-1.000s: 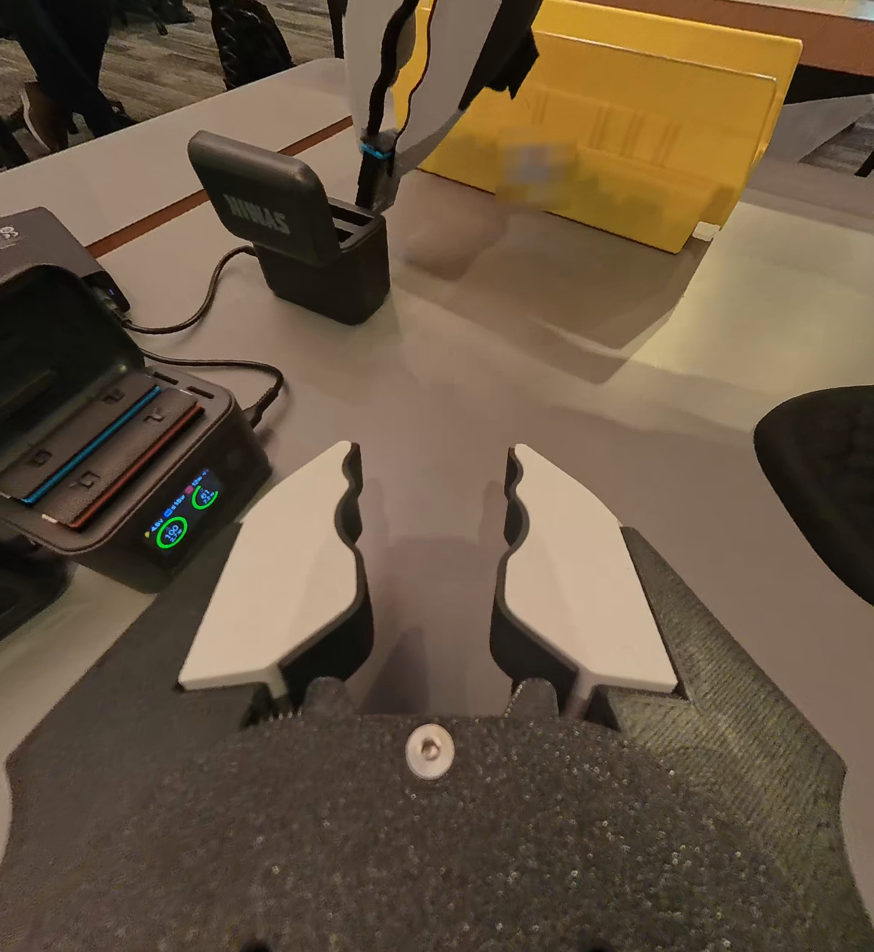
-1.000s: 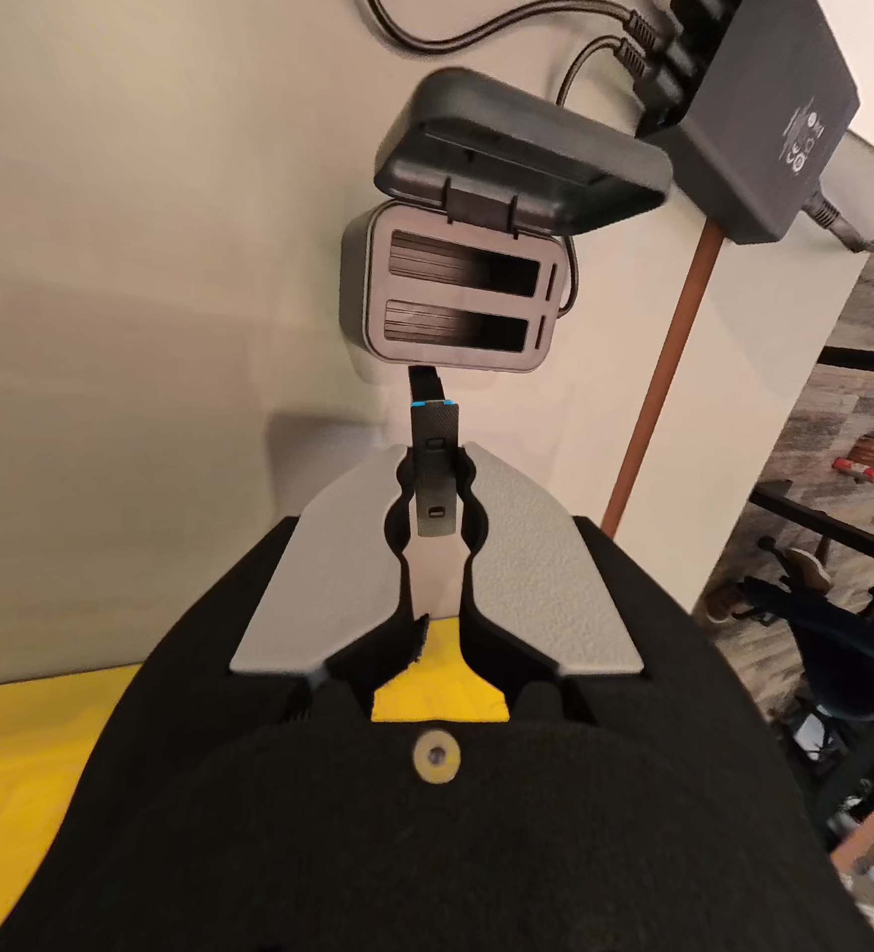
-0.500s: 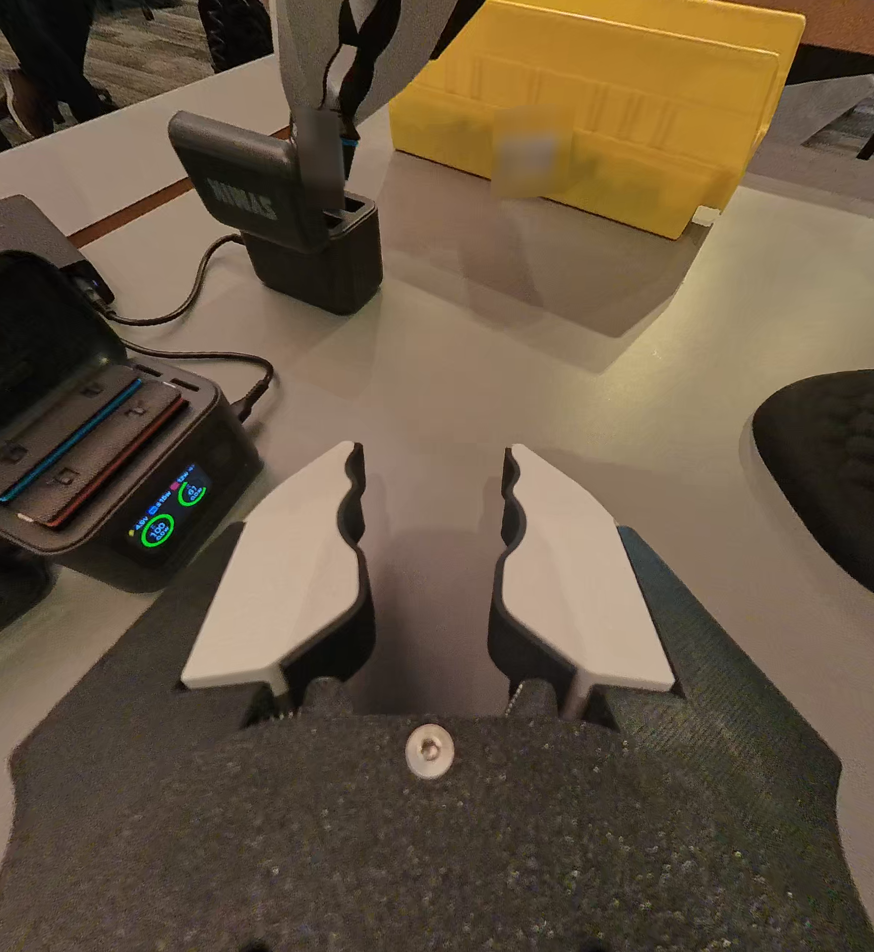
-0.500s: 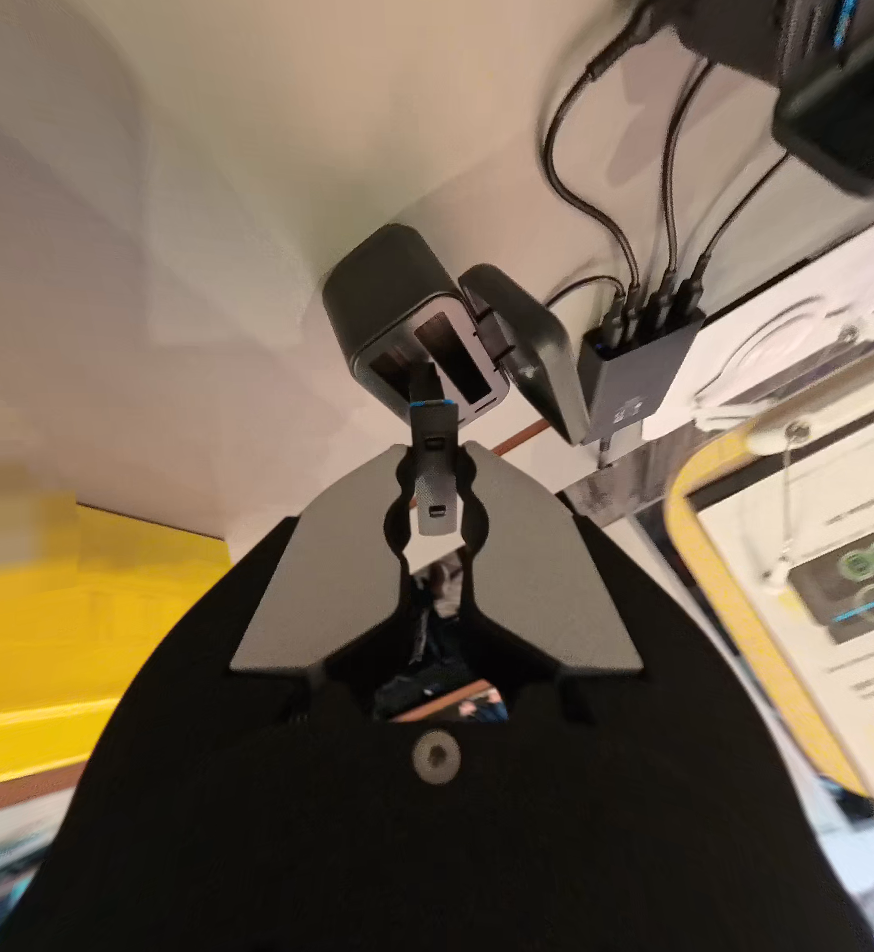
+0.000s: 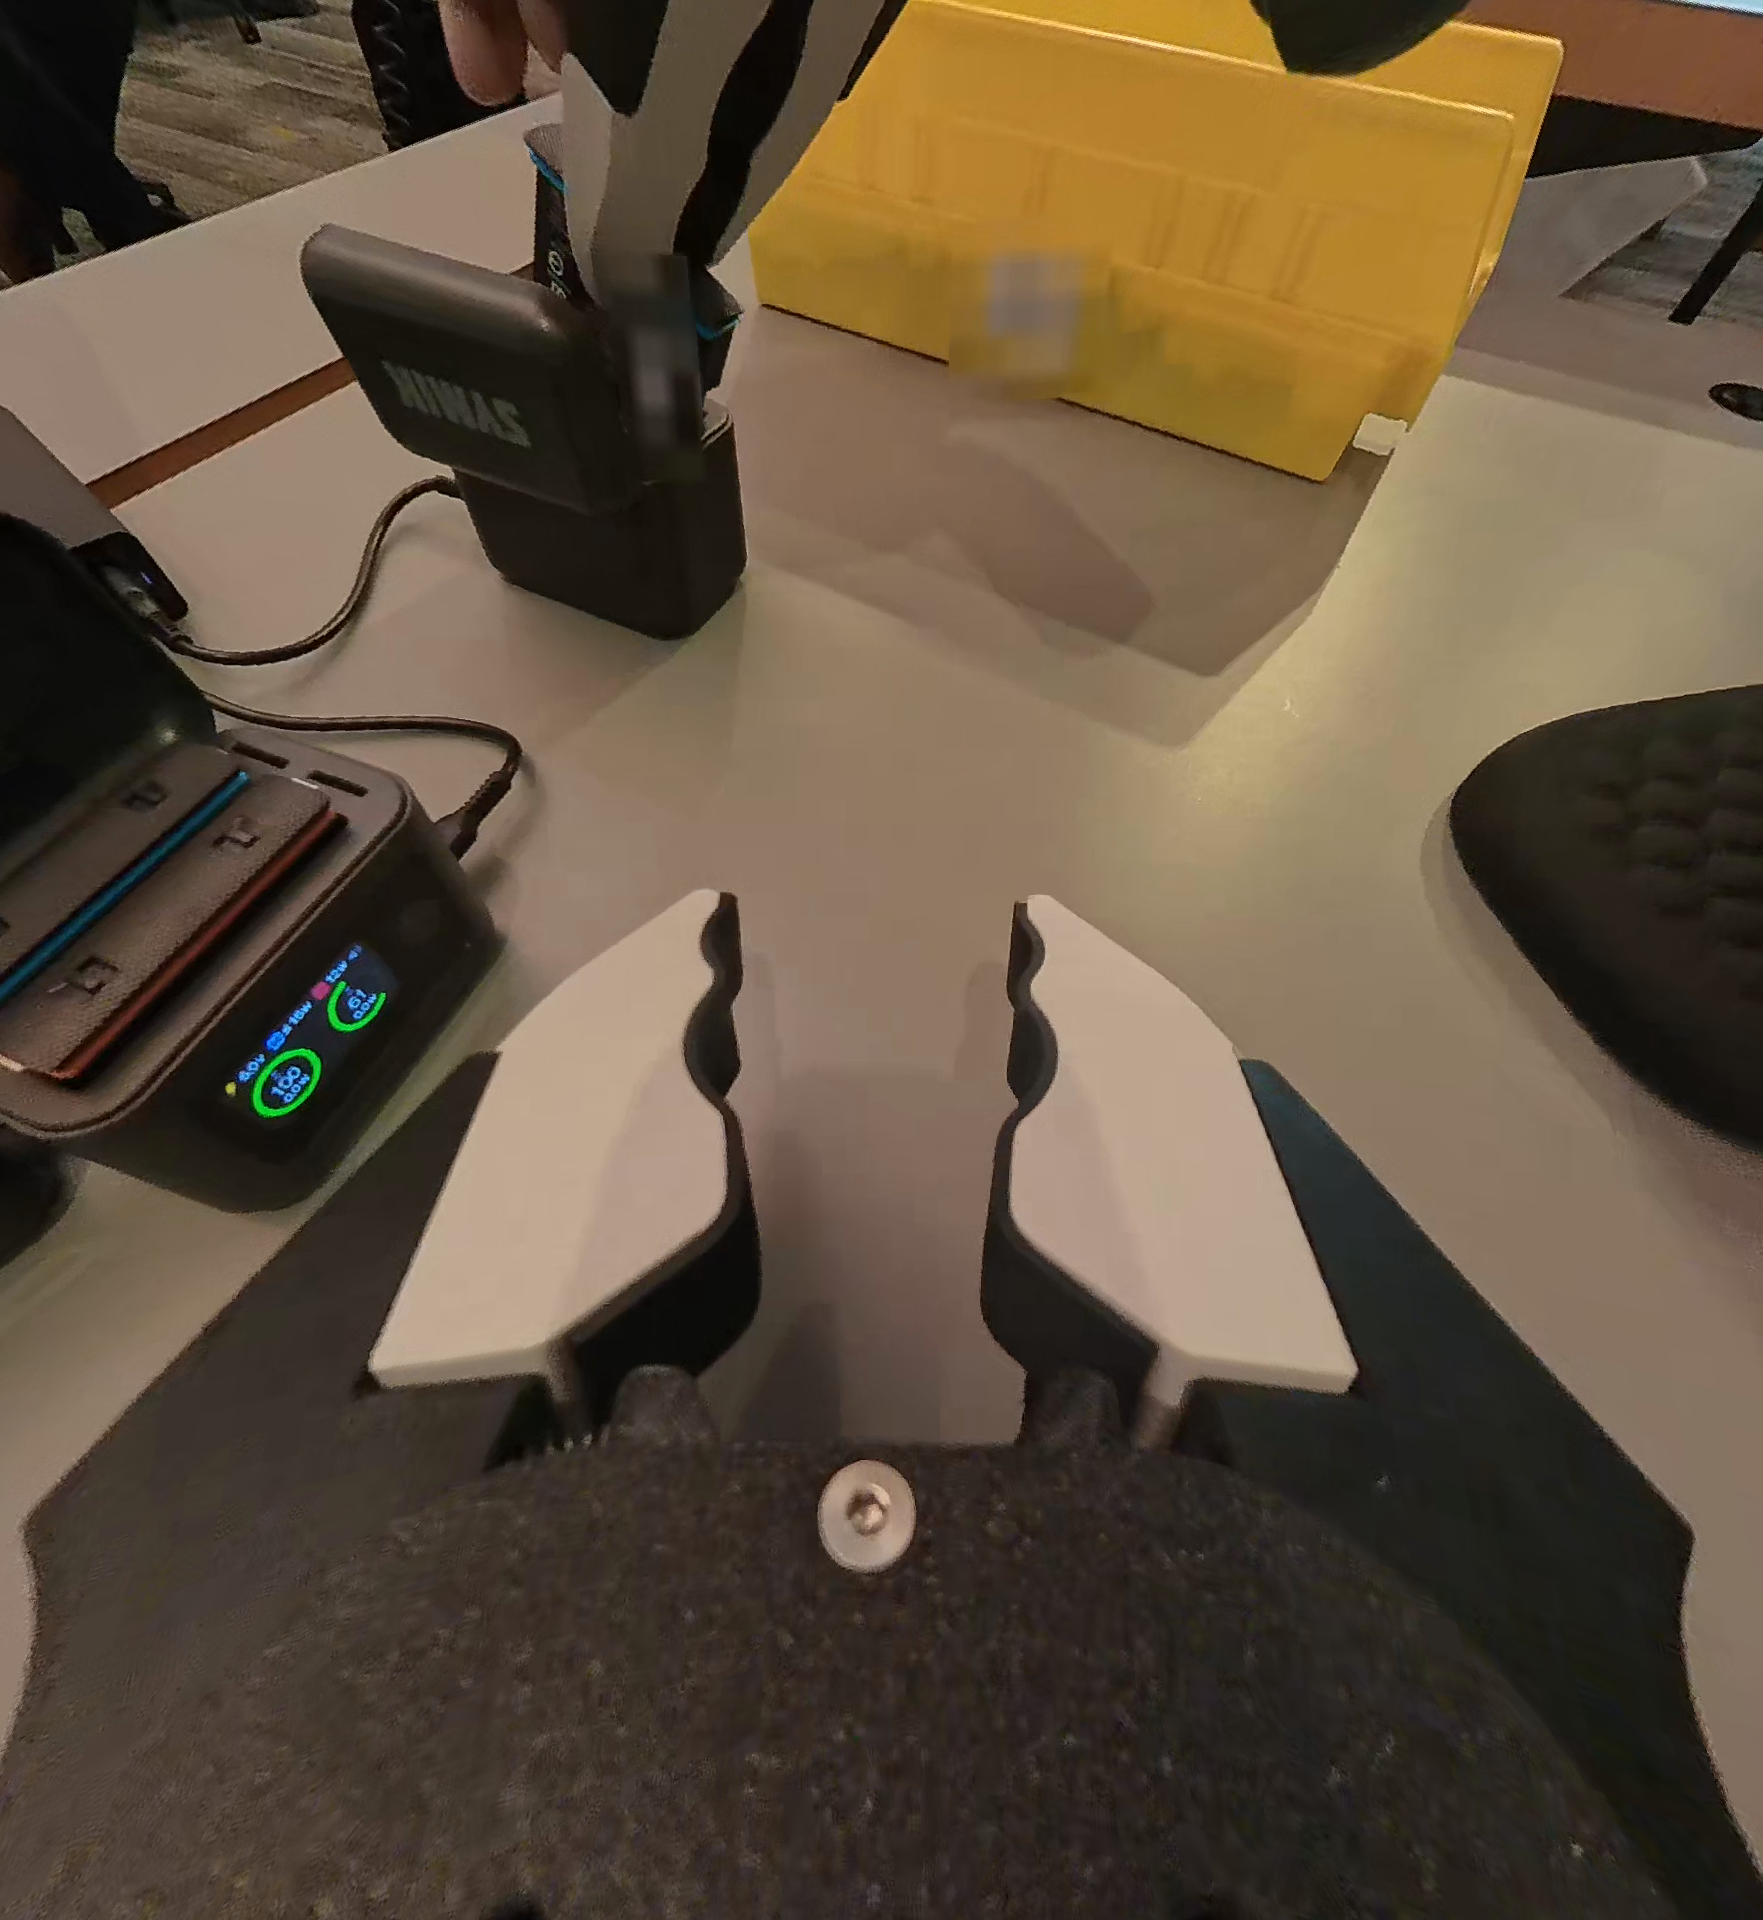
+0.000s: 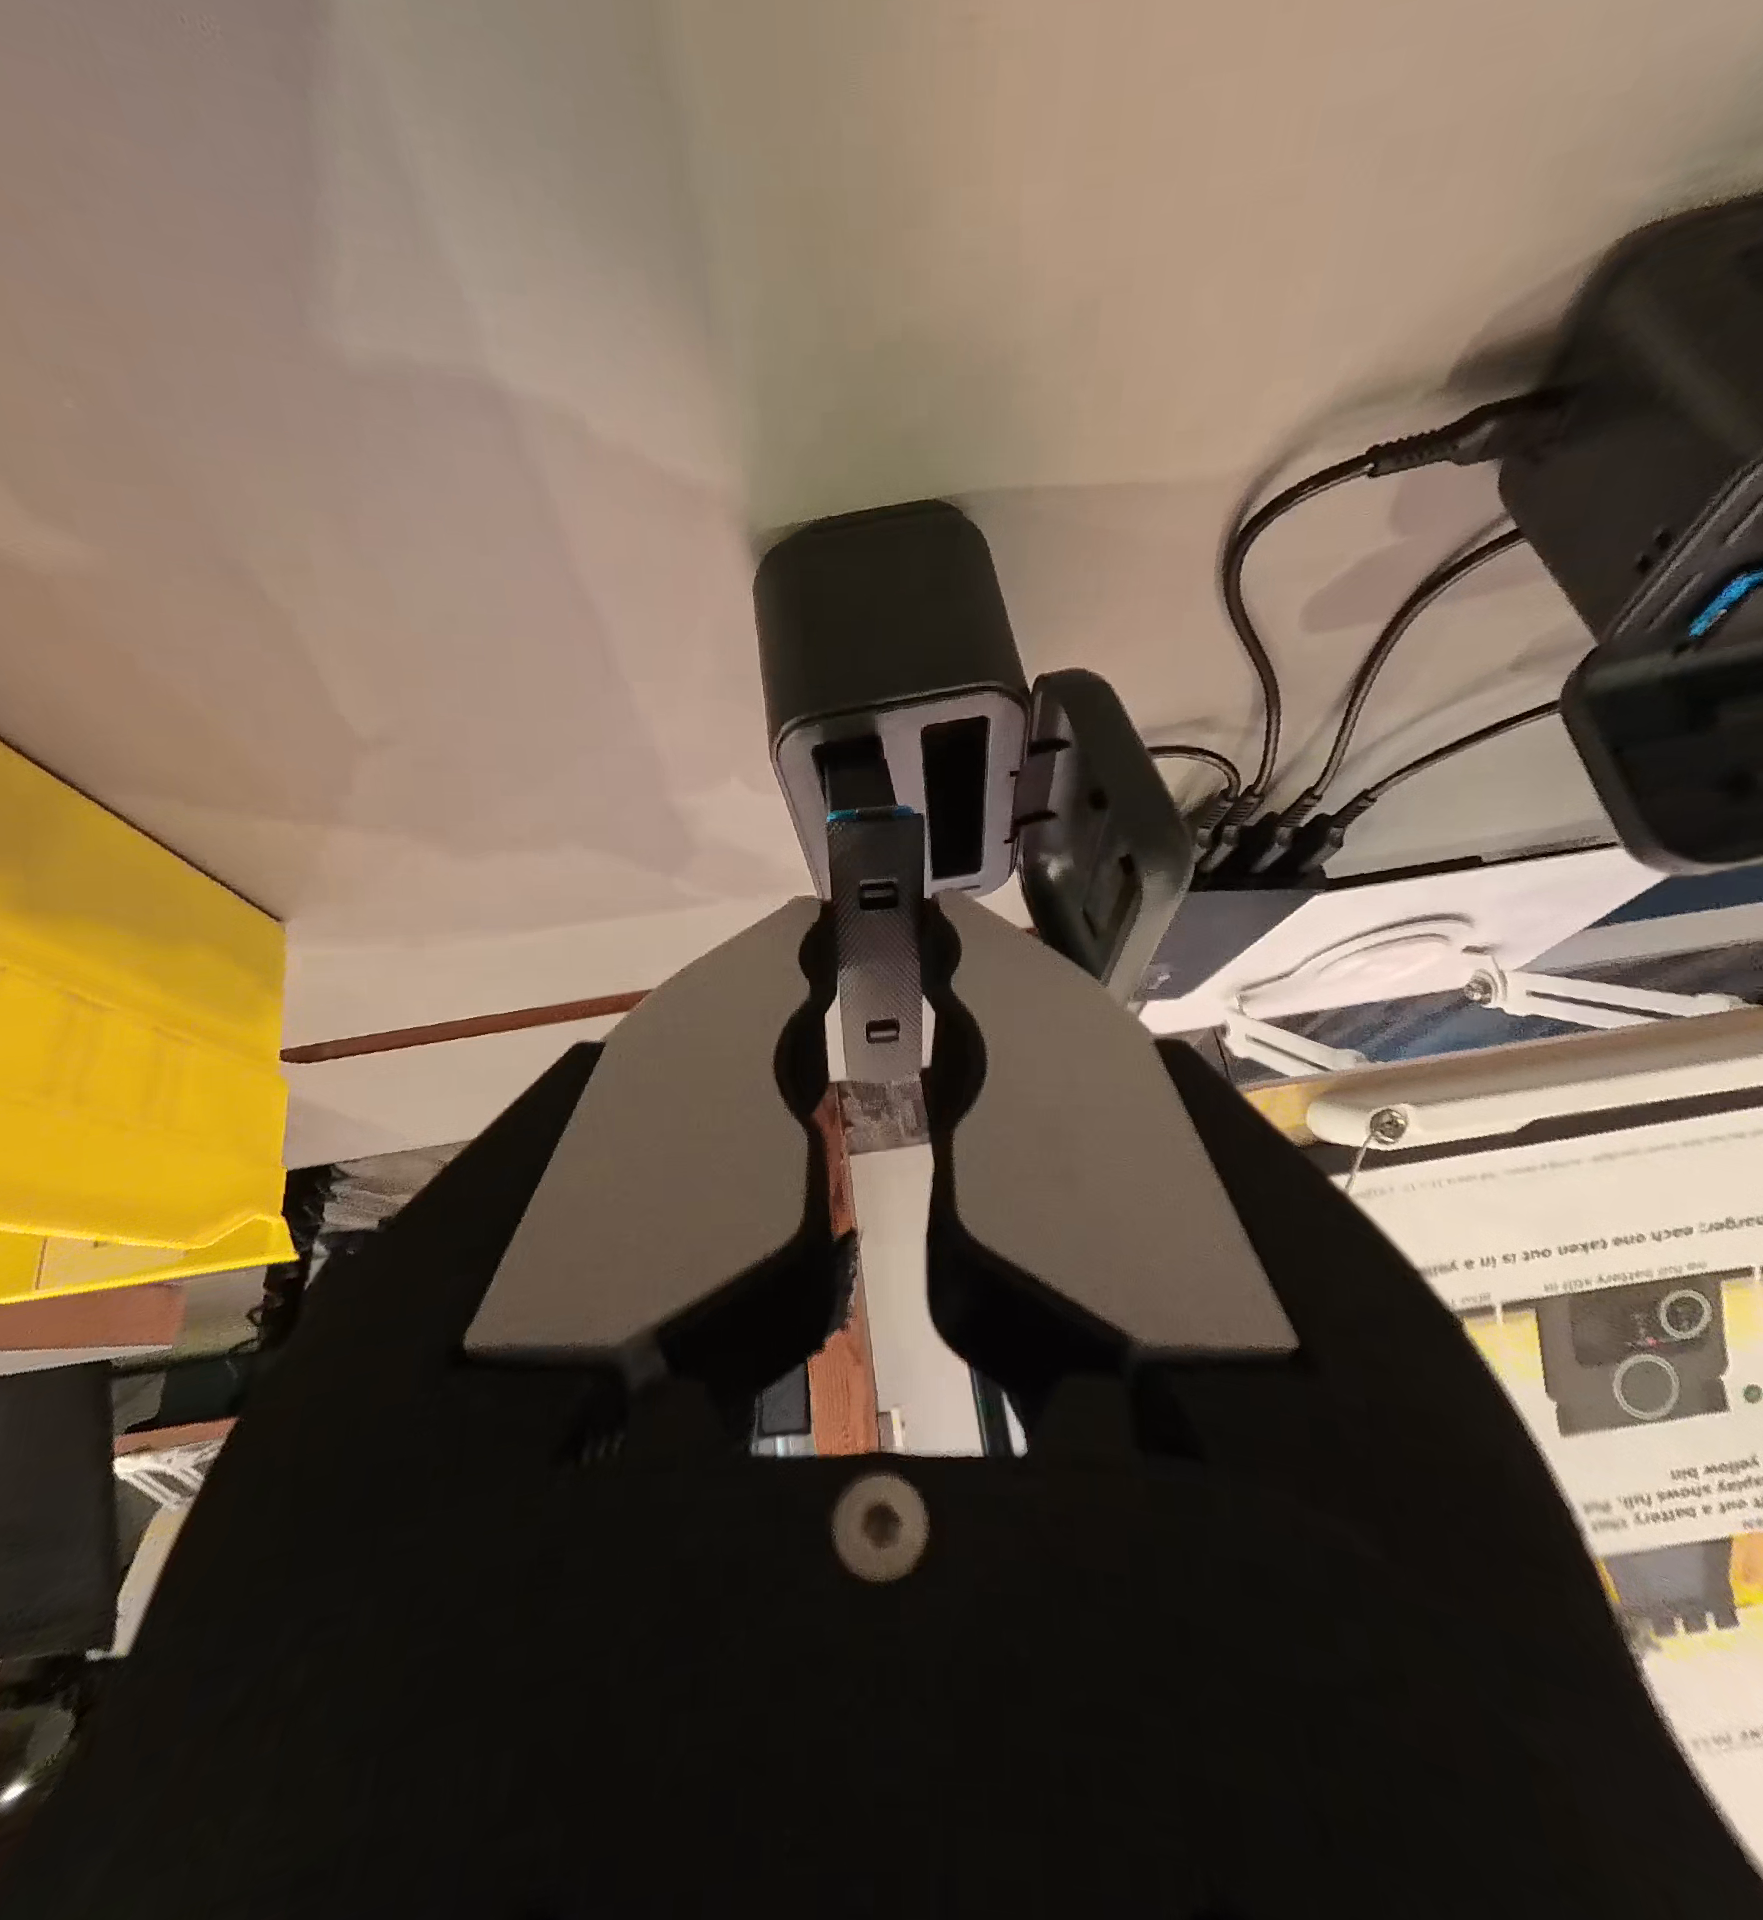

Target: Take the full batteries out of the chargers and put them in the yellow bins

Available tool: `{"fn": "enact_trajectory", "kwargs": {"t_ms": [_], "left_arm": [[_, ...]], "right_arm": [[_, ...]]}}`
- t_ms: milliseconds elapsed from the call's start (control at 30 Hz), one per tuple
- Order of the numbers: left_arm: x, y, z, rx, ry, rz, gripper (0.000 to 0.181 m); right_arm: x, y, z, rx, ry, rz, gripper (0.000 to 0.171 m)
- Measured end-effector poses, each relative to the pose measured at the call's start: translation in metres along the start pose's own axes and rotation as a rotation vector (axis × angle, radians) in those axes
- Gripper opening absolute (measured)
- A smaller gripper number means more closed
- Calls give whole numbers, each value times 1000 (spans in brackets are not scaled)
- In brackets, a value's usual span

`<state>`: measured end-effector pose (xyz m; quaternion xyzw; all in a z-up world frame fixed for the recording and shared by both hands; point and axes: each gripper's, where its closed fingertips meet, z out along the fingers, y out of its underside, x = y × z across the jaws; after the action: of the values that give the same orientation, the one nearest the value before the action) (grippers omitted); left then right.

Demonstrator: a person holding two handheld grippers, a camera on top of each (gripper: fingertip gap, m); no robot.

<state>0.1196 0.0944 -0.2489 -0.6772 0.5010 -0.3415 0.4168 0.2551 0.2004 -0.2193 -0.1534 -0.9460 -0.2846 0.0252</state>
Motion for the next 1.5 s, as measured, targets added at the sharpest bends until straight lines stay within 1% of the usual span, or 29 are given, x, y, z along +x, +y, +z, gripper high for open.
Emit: {"fn": "enact_trajectory", "kwargs": {"t_ms": [167, 467, 633, 967, 1367, 1500], "left_arm": [[1, 0, 0, 1, 15, -11, 49], [1, 1, 0, 0, 30, -31, 47], [2, 1, 0, -4, 33, -26, 46], [4, 2, 0, -12, 42, -26, 46], [5, 3, 1, -17, 52, -28, 45], [5, 3, 1, -18, 53, -28, 45]], "right_arm": [[1, 1, 5, 36, 6, -7, 15], [2, 5, 16, 32, -9, 19, 16], [0, 6, 13, 24, -19, 18, 16], [1, -9, 4, 76, -21, 22, 15], [1, -3, 11, 45, -23, 51, 16], [3, -2, 13, 41, -18, 61, 14]]}}
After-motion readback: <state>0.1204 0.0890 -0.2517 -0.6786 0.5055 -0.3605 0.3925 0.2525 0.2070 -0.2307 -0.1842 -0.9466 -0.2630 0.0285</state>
